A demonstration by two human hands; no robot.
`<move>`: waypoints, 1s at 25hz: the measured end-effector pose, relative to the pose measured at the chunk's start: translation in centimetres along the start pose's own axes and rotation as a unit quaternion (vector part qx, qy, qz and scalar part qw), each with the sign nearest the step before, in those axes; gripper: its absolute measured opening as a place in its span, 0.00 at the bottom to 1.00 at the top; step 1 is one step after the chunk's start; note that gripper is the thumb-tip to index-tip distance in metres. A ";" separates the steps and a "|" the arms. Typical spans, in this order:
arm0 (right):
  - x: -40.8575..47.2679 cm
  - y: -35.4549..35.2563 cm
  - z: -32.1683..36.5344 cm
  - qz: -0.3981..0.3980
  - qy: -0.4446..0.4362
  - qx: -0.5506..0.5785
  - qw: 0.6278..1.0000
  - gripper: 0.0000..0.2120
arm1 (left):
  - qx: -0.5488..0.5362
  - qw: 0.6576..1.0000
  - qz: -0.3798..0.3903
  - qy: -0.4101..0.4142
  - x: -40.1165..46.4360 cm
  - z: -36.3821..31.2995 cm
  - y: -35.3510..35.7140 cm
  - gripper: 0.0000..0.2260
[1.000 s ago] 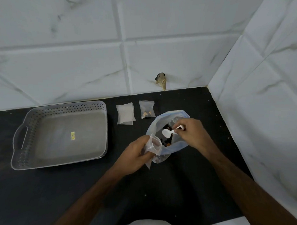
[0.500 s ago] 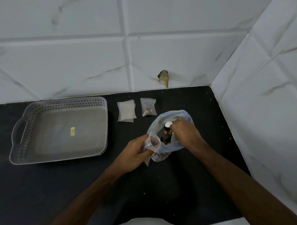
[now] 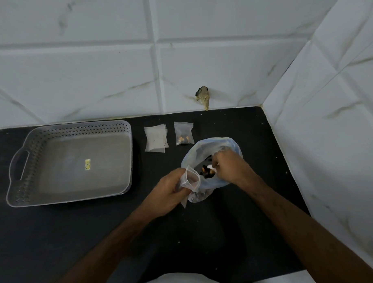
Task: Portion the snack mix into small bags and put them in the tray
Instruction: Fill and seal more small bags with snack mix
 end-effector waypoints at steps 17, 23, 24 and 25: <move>-1.9 2.9 -1.6 -0.013 0.009 0.401 0.916 0.08 | 0.015 1.000 0.014 -0.001 -0.5 0.3 -0.2 0.08; -4.2 1.4 -3.5 0.011 0.039 0.551 0.833 0.10 | 0.006 1.000 0.007 -0.018 -0.7 0.2 -0.9 0.09; -5.0 0.8 -3.9 0.009 0.036 0.572 0.819 0.09 | -0.005 1.000 -0.003 -0.024 -0.7 0.0 -1.1 0.09; -5.9 0.0 -4.3 0.002 0.031 0.594 0.804 0.09 | -0.020 0.999 -0.014 -0.028 -0.6 -0.2 -1.3 0.09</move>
Point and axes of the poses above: each hand's wrist, its own x-axis towards the middle knuckle, its own y-axis out of the palm, z = x × y, the point moved 8 cm from there along x, towards the middle knuckle, and after that the axes turned 10 degrees about -z, right-handed, at the moved point
